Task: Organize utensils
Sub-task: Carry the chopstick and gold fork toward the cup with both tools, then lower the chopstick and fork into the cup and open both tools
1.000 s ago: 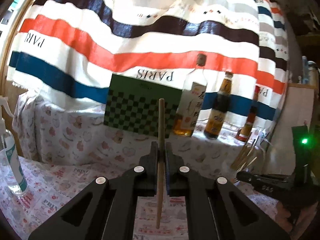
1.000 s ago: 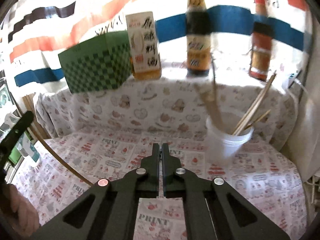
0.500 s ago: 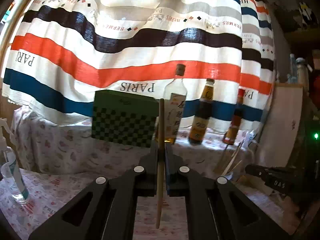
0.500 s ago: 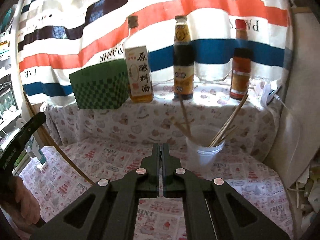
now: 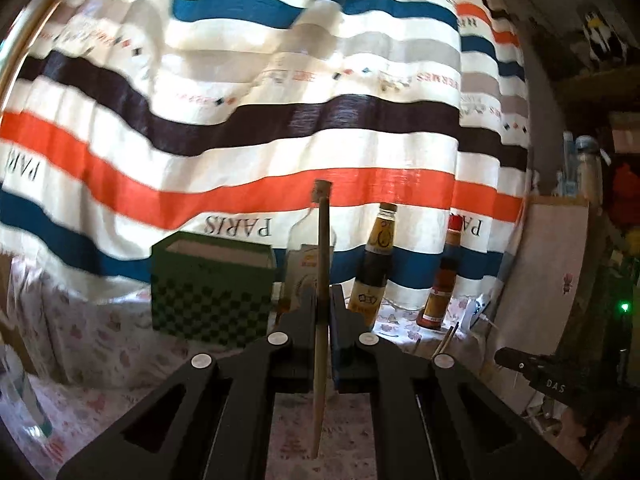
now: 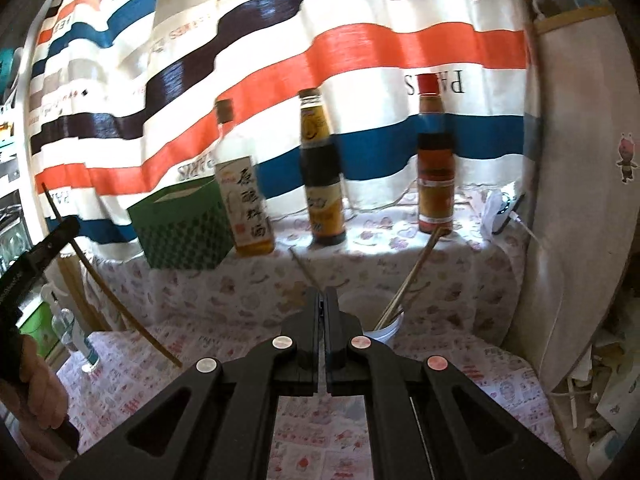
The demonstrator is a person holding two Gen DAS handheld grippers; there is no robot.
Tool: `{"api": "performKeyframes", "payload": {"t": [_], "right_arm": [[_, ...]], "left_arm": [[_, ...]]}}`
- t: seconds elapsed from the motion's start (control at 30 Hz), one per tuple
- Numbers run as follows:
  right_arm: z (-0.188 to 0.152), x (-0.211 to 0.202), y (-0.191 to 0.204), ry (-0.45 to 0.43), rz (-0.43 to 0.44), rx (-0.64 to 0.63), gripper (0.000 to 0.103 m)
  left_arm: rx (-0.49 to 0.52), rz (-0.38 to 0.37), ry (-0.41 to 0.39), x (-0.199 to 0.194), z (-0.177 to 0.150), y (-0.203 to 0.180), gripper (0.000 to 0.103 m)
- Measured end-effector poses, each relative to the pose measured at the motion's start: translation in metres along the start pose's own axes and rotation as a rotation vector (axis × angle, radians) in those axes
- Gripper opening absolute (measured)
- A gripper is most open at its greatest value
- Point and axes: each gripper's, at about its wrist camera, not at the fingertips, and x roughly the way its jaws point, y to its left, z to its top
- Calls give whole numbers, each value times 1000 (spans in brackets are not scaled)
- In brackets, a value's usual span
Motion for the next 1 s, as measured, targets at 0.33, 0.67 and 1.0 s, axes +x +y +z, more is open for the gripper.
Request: {"api": "performKeyframes", "payload": {"t": [0.33, 0.67, 1.0], "right_arm": [[37, 2, -27, -134, -105, 6, 2], [46, 67, -73, -35, -98, 99, 2], [28, 124, -105, 101, -88, 133, 2]], "left_arm": [[29, -58, 10, 59, 22, -46, 5], [-63, -77, 8, 151, 21, -74, 5], [-93, -158, 136, 210, -26, -89, 5]]}}
